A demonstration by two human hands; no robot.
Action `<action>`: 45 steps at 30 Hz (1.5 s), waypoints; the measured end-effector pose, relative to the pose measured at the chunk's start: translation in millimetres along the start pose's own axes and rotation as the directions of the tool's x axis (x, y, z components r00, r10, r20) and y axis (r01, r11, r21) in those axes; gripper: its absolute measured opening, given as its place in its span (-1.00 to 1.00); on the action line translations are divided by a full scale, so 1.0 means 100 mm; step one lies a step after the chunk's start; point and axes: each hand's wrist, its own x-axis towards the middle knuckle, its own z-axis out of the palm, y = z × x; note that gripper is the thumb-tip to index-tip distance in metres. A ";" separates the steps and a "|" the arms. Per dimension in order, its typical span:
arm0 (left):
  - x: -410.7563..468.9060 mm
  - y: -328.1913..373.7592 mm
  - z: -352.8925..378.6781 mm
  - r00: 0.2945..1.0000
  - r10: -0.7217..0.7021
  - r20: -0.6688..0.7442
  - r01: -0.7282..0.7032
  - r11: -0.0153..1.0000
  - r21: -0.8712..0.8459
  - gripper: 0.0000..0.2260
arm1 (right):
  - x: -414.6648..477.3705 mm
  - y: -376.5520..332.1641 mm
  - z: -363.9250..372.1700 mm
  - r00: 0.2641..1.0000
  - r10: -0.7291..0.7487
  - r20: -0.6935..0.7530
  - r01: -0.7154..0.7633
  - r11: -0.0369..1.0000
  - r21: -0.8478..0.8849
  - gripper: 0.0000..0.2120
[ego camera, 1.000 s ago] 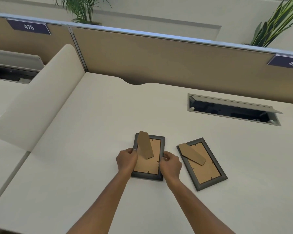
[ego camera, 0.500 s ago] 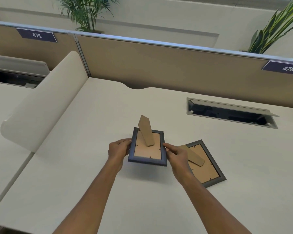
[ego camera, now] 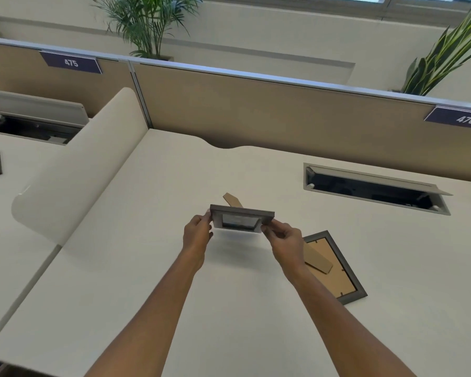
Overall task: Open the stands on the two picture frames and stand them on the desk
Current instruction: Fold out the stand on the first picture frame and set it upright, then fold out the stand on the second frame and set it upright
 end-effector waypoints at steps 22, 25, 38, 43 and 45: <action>0.04 -0.16 0.06 0.993 0.082 -0.084 -0.072 0.991 0.112 -0.59 | 0.27 0.24 0.15 0.999 -0.034 0.008 0.035 0.985 -0.170 -0.64; 0.03 -0.19 0.05 0.990 0.101 -0.097 -0.087 0.986 0.145 -0.63 | 0.25 0.25 0.16 0.999 -0.037 0.008 0.037 0.985 -0.170 -0.65; -0.01 -0.30 0.03 0.969 0.106 -0.223 -0.067 0.982 0.174 -0.76 | 0.08 0.39 0.09 0.997 -0.026 0.078 0.049 0.952 -0.303 -0.65; -0.22 -0.44 0.13 0.942 0.111 -0.317 -0.034 0.971 0.238 -0.73 | 0.05 0.42 -0.26 1.000 -0.007 0.017 0.010 0.971 -0.240 -0.78; -0.32 -0.51 0.21 0.938 0.099 -0.332 -0.015 0.969 0.248 -0.75 | 0.06 0.42 -0.47 1.000 -0.007 -0.025 0.001 0.972 -0.234 -0.82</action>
